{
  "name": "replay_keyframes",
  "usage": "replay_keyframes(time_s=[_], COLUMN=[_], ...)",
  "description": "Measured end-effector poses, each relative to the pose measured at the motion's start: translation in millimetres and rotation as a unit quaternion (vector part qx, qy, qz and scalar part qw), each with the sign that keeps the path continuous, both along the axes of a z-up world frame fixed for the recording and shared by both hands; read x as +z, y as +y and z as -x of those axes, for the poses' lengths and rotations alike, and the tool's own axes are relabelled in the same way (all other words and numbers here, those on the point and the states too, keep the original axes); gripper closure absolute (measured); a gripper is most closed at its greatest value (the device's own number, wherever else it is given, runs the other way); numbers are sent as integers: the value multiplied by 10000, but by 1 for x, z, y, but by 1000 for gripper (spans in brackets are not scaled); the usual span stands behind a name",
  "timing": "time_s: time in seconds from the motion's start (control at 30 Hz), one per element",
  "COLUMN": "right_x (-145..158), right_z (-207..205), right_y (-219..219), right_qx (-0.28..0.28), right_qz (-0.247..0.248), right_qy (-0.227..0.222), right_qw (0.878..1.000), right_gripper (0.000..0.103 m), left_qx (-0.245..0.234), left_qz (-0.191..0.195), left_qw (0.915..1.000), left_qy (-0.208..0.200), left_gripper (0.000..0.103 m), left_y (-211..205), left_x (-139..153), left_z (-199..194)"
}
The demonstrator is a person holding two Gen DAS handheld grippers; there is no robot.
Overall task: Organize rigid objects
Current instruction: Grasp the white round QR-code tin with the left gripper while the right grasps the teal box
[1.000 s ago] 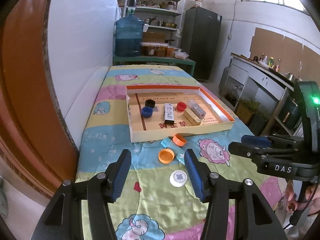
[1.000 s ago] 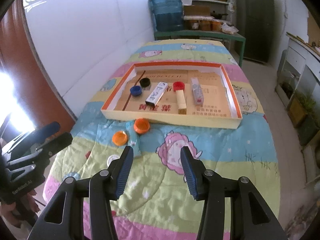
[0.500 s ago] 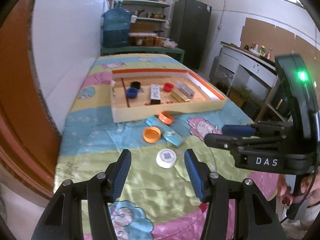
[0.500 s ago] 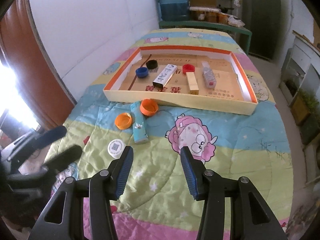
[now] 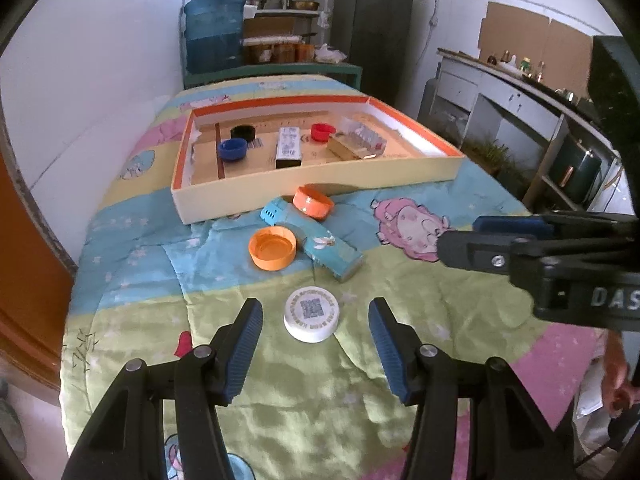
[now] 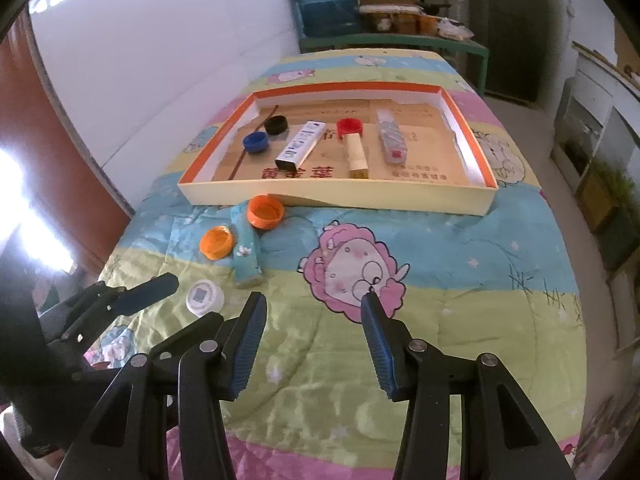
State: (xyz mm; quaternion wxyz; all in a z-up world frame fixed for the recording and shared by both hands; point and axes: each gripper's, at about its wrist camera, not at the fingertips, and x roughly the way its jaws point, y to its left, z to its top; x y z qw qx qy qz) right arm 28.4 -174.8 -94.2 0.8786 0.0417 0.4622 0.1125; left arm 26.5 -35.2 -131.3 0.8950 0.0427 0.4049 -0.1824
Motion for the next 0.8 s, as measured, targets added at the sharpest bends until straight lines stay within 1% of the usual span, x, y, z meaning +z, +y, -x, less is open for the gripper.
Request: replay_keyframes(time_s=[0.1,0.17,0.23,0.3,0.37,0.53,0.6,0.67,0.8], right_x=[-2,-5,-7,-9,-10,-13,-13,-14,-20], right_z=[-2,-3,-4,-6,-8,-13,-16,-22,-35], right_y=[-3,-3,-1,1,4,15,22,33,51], right_qx=[-17,-4,20,57,97,242,379,556,757], right_qz=[-33,-49,-49,-45,-39,-32,-40,-46,109], right_qy=[23,52,80,101,115,140,117,90,119], right_qw=[10000,10000,10000,9999,9999,9996,9992,9984,9970], right_gripper=[53,53,53,52,52,52,52,53,53], left_qx=[38,65,104,174,207,215,266,376,647], left_qz=[22,57,54,34,88,228,276,335,437], left_qw=[9999,9999,9999,9998,9997,9995,9993,9987,9969], left_qy=[128,111,100,75,78,69,31,7,-37], left_gripper=[48,49,56,68,72,72,72,72,72], left_y=[1,1,3,6,9,16,21,28,47], left_x=[-6,-6,-7,-7,-6,-4,-2,1,8], left_z=[-5,-6,-7,-8,-9,-8,-7,-6,-8])
